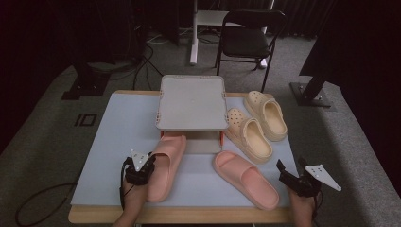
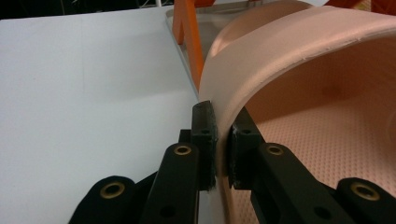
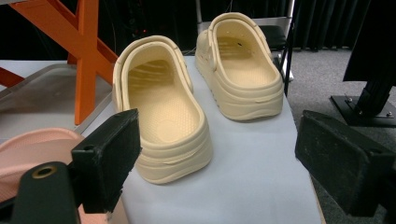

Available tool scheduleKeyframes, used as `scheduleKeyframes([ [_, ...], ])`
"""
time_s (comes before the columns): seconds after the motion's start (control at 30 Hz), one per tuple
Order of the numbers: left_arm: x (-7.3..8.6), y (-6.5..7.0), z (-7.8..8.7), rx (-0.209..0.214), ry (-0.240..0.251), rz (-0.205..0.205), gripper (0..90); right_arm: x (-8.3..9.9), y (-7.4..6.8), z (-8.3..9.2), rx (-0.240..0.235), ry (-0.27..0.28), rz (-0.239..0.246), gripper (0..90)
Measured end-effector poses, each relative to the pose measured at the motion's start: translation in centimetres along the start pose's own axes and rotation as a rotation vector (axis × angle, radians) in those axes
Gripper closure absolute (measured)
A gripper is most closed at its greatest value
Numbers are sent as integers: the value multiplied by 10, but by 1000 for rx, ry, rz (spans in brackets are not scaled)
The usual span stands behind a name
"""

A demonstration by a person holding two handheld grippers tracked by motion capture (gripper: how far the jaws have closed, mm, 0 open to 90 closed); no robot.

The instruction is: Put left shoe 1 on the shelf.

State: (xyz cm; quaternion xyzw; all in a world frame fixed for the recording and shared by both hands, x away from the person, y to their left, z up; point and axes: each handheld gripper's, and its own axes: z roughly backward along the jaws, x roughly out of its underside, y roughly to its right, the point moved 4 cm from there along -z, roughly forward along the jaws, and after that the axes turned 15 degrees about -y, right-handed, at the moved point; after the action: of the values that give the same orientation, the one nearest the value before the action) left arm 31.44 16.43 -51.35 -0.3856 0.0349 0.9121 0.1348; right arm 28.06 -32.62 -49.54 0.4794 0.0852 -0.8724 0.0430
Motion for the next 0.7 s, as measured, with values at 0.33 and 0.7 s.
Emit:
scheduleKeyframes([
  [0.33,-8,6,-12,-32,30,41,833,1,0,-1,-1,-4,3,137],
  [0.7,-25,21,-26,-35,44,43,832,1,1,-2,-6,-8,2,137],
])
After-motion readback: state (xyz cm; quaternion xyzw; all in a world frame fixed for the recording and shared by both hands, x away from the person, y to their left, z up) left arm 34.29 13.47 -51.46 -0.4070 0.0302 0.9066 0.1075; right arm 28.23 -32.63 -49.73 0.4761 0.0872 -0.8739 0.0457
